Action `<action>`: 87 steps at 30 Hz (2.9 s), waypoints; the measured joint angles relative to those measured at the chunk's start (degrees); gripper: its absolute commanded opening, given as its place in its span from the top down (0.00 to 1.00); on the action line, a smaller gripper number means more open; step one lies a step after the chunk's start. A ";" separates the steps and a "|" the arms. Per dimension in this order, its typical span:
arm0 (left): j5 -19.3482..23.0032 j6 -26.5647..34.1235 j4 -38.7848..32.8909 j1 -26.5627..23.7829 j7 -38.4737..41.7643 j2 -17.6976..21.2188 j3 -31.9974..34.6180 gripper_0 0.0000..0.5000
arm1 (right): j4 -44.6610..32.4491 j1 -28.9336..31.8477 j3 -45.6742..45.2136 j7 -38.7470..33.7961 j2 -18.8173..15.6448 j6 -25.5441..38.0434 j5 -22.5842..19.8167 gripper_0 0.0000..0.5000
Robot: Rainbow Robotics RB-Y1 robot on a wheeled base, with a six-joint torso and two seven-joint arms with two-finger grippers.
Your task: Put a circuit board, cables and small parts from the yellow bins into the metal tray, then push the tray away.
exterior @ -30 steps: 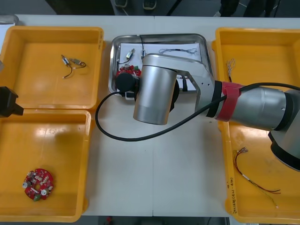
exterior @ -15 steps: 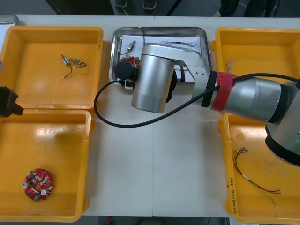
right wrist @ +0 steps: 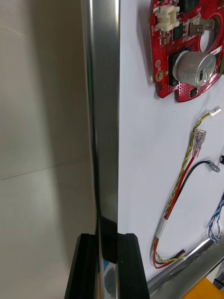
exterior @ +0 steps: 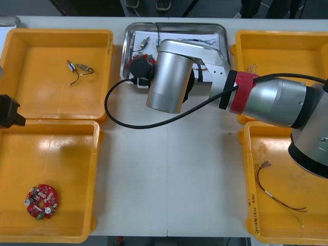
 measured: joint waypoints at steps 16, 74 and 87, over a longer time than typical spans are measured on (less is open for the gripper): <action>0.00 0.00 0.00 0.00 0.00 0.00 0.00 0.00 | 7.55 -2.39 0.00 2.59 1.51 -5.03 -1.77 1.00; 0.02 0.00 0.00 0.02 0.00 0.02 0.01 0.00 | -41.97 26.03 -58.22 0.49 1.65 32.42 1.28 0.00; 0.03 0.00 0.00 0.04 0.00 0.03 0.01 0.00 | -44.75 35.73 -69.25 -13.33 -1.22 32.43 -2.76 0.00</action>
